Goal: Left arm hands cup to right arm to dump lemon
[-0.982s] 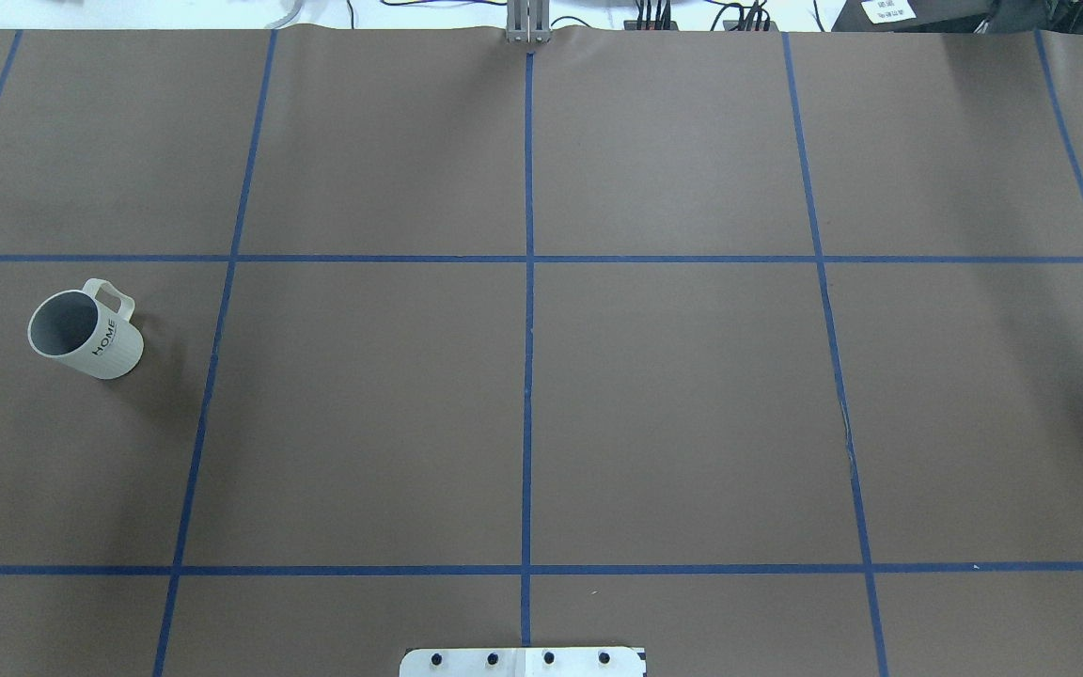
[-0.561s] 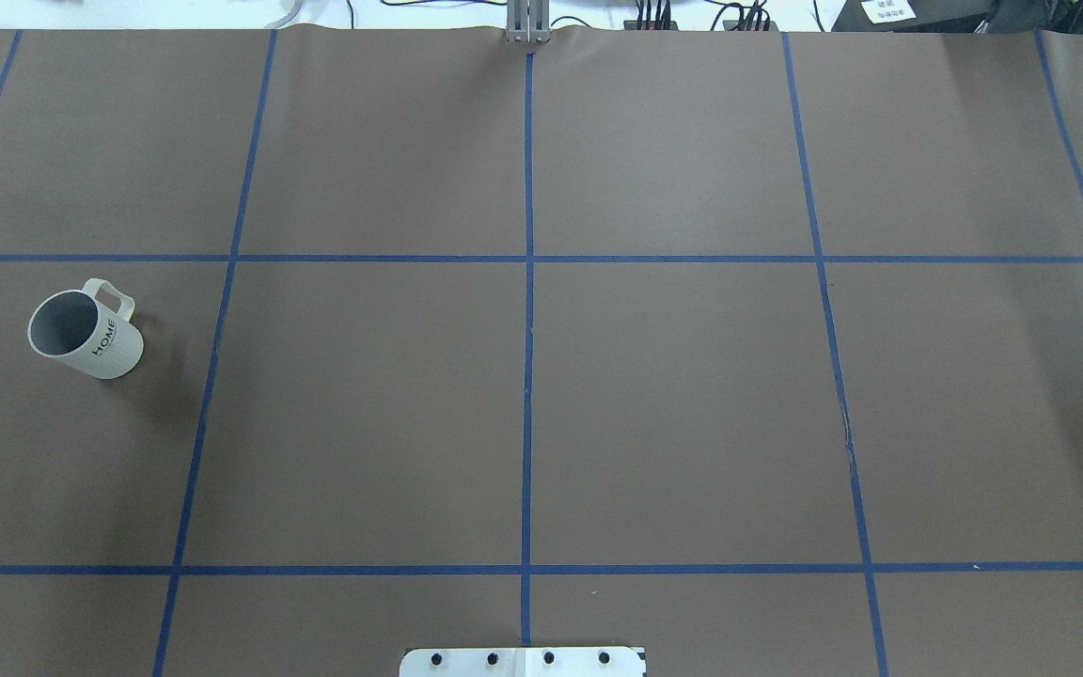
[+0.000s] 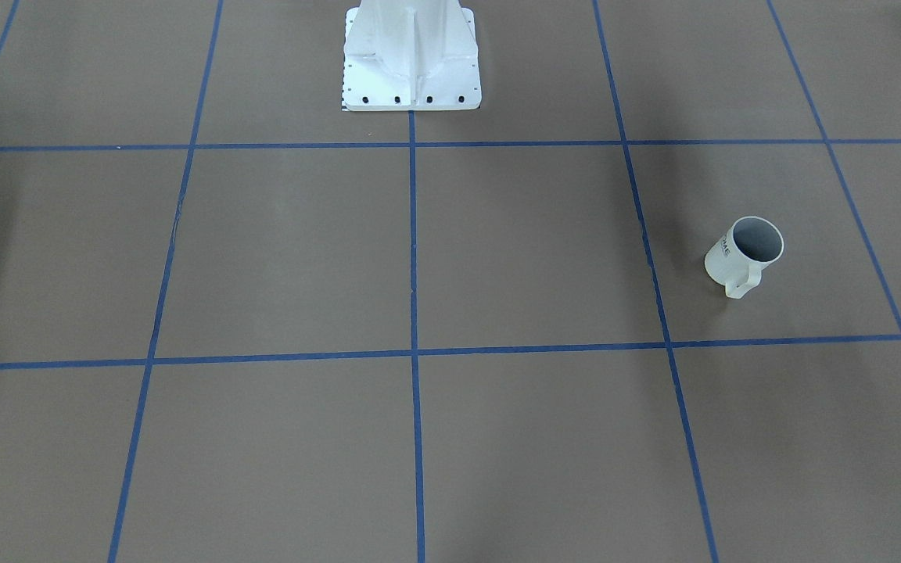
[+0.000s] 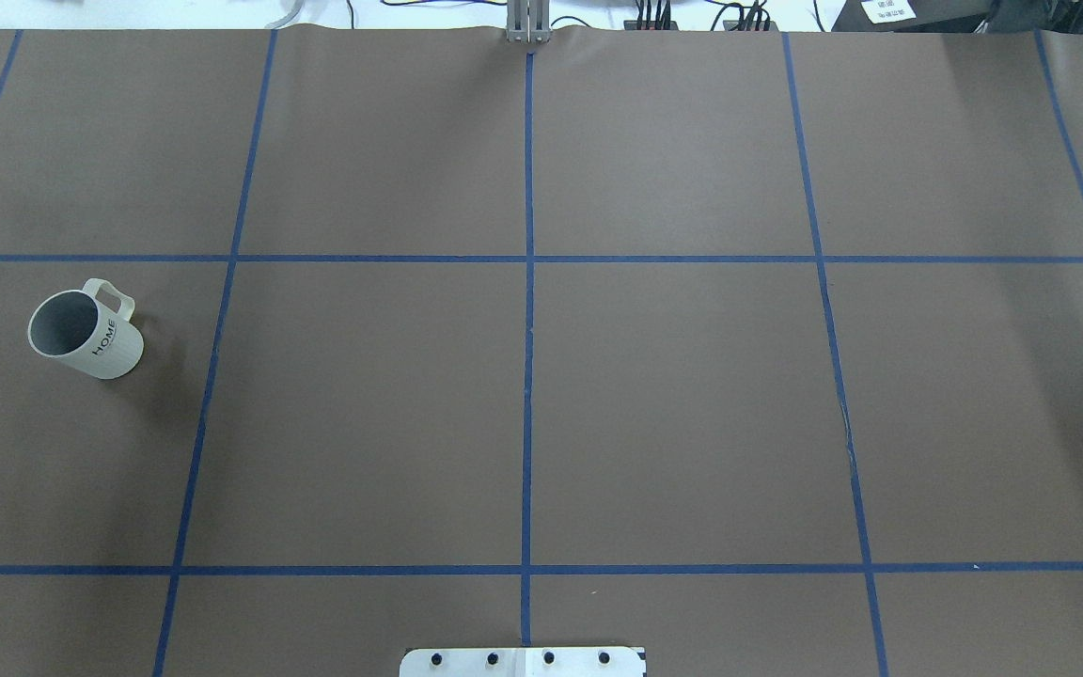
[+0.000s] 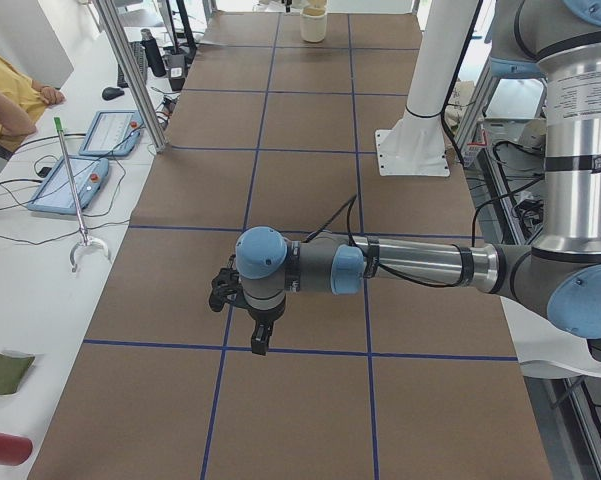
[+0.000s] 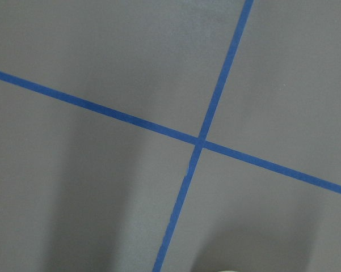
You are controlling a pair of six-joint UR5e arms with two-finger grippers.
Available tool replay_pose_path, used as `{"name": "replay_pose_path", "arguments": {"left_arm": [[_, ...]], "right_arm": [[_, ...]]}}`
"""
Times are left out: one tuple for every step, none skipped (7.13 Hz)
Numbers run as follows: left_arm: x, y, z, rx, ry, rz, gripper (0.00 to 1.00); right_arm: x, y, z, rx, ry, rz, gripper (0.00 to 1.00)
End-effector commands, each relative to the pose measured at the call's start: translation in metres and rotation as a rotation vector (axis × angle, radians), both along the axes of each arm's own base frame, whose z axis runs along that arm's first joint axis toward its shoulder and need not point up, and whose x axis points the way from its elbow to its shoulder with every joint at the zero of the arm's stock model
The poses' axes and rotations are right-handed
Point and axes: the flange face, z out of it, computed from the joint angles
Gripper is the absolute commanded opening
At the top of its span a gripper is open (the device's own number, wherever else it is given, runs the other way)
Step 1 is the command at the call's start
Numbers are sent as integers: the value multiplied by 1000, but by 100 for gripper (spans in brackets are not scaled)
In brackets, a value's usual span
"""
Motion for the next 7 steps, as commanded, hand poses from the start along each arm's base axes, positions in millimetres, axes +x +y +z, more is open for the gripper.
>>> {"name": "replay_pose_path", "arguments": {"left_arm": [[0,3,4,-11,-9,-1,100],[-1,8,10,-22,-11,0,100],[-1,14,14,-27,-17,1,100],[0,14,14,-28,-17,3,100],[0,14,14,-30,-16,1,100],[1,14,14,-31,-16,2,100],[1,13,14,-30,-16,2,100]], "right_arm": [[0,5,1,-9,-2,0,100],[0,11,8,-18,-2,0,100],[0,11,8,-16,-2,0,100],[-1,11,9,-19,-3,-2,100],[0,11,9,-19,-2,-2,100],[0,11,10,-21,-2,-2,100],[0,11,13,-25,0,-2,100]]}}
